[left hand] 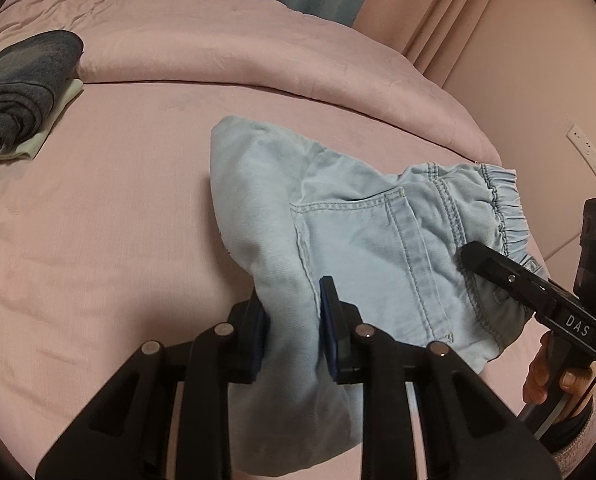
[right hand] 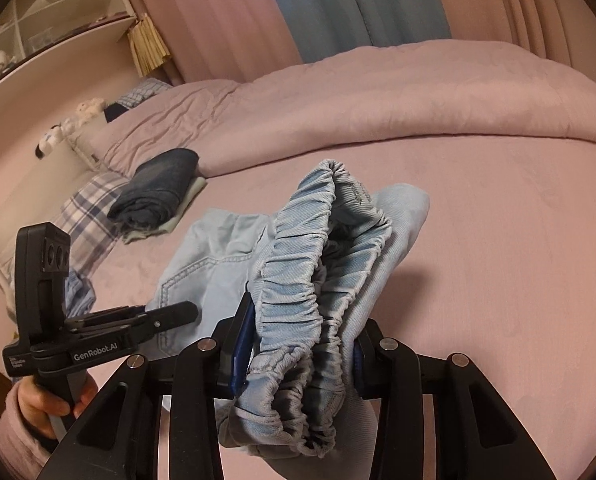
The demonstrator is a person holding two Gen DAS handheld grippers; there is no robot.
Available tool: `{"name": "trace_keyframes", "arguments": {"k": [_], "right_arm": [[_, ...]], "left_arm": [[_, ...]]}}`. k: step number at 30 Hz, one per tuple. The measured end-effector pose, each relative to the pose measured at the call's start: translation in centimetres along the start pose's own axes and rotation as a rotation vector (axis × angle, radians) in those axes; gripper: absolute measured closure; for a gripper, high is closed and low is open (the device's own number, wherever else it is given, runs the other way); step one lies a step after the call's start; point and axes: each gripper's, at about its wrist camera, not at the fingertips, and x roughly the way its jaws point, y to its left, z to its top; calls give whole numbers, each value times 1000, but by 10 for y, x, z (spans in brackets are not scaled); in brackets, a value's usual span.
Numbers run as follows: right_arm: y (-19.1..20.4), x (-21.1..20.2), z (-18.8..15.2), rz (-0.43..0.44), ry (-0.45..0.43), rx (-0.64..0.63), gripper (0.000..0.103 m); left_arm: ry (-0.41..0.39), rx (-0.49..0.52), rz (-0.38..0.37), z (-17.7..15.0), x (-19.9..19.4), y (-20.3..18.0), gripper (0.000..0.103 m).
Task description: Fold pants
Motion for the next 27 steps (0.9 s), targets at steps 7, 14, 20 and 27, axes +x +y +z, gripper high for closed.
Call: {"name": "trace_keyframes", "arguments": {"k": [7,14,20,27], "right_arm": [[-17,34,14,-8,16,27,61],[-42,73,3,-94,152,121,39],[-52,42,0,-139,127,178,25],[-9,12,-1,-306,38,-87,25]], "left_arm": [[13,-14,25,19,32,12,79],[64,-5,113,16,52,25,52],[42,40,240,15,34,25,19],[78,44,296,-1,36,18,1]]}}
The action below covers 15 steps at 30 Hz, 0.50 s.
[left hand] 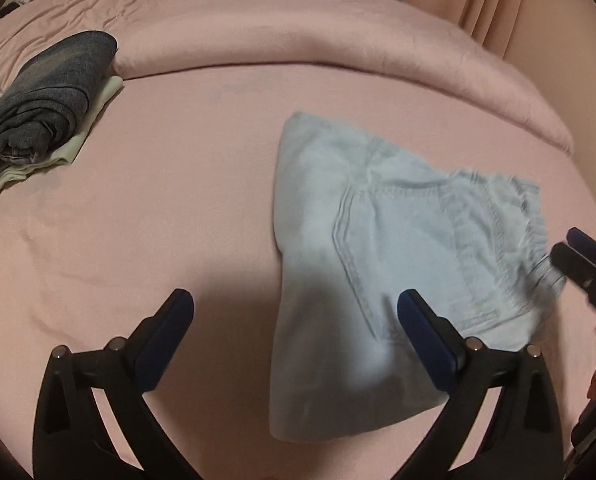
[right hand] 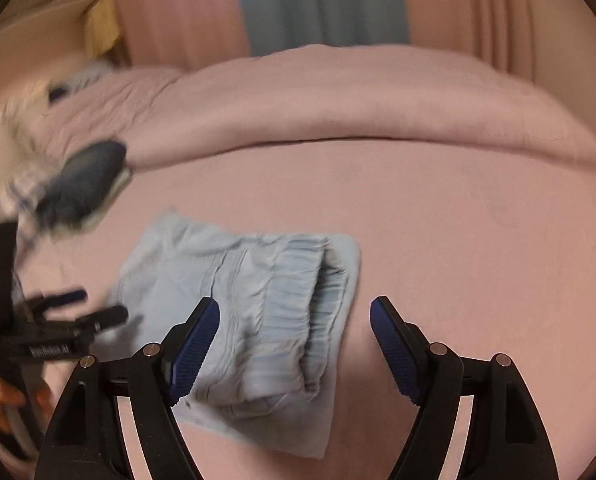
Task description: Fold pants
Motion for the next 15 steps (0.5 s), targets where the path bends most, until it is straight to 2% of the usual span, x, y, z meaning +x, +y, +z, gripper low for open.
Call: {"name": "trace_keyframes", "arguments": {"k": [2,4,5,8,11,15], "right_arm": [[6,19,-11,-96,73,-40,25],[6,43,-23,-95,164,-50,25],[5,48,-26,-79,179,-38,25],[1,38,-22,-58,178,8,25],[6,14,-16,-36,147,-9,25],[11,-23,-14,-10,110,3,24]], "left_arm": [[29,24,46,-6,10,-8,1],[32,11,46,-8,9,-9,1],[37,7,53,-8,7,-9,1],[2,43,82,-10,-12,-15,1],[-20,75,114,-15,-38,-23,1],[-52,42,69,-22,-71,-21,1]]}}
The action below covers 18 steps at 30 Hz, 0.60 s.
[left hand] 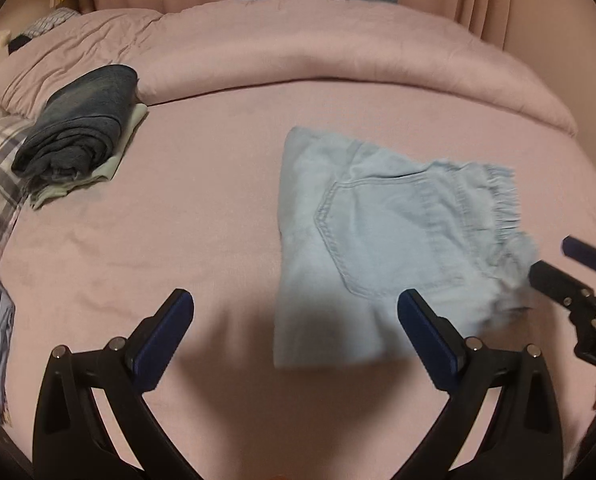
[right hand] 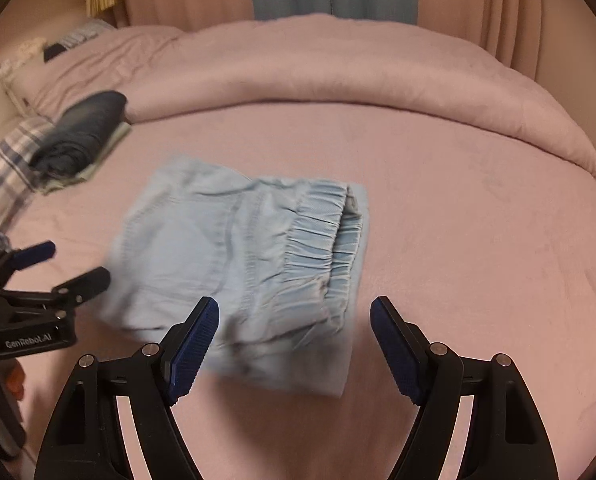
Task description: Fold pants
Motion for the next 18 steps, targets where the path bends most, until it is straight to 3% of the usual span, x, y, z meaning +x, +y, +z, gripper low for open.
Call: {"name": "trace_keyframes", "arguments": {"k": [3,11,18], "right_arm": [[2,-17,-1,8,-10,15,10],[27,-62,-12,19,-52,1,7],[37,-86,-16,34,-94,-5,5]], "left_arm": [[-27,-14,9,-4,-29,0,1],[-75,-21,51,-16,-88,-5,1],[-116,-13,70,-24,-116,-8,1]]}}
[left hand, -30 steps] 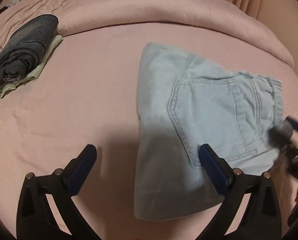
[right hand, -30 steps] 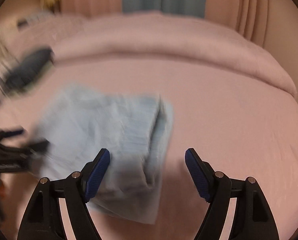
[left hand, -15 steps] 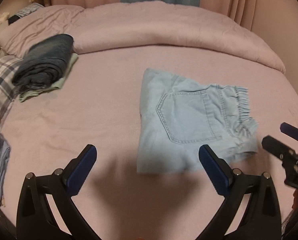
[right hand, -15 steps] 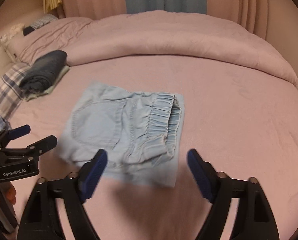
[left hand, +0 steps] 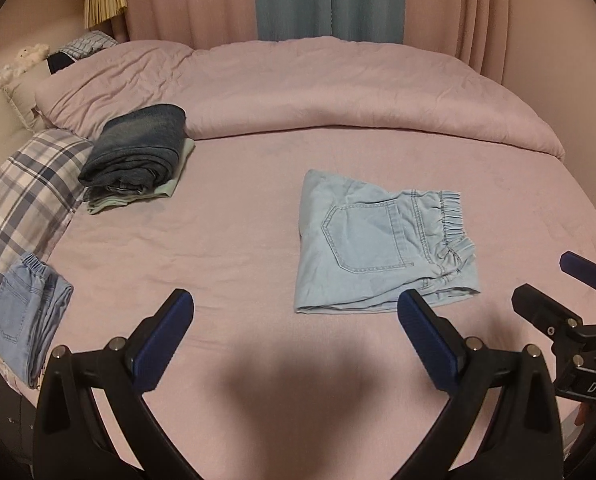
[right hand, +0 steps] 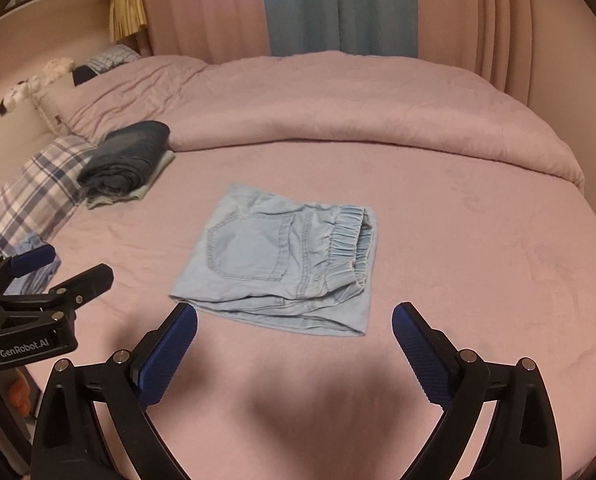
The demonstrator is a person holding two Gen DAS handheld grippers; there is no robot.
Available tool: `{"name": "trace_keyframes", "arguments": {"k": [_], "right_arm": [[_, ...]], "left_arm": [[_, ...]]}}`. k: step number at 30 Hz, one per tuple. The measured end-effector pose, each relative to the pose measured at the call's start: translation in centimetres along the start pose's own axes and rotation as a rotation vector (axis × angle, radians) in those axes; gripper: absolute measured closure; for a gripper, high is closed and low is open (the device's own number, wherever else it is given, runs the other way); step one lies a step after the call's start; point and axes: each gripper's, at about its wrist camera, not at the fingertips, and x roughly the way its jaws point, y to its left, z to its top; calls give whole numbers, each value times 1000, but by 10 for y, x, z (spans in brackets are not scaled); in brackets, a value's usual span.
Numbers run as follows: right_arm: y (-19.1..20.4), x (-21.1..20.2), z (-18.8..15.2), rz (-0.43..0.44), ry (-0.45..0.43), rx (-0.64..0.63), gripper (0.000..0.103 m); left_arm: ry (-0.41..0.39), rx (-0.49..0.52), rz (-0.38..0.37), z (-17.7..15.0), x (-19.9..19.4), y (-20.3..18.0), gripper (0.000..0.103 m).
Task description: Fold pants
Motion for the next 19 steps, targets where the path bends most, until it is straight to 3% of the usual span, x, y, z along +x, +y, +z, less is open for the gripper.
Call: {"name": "trace_keyframes", "arguments": {"k": [19], "right_arm": [[9,-20,-7,11,-32,15,5]], "left_arm": [[-6,-28,-15,-2,-14,-2,1]]}}
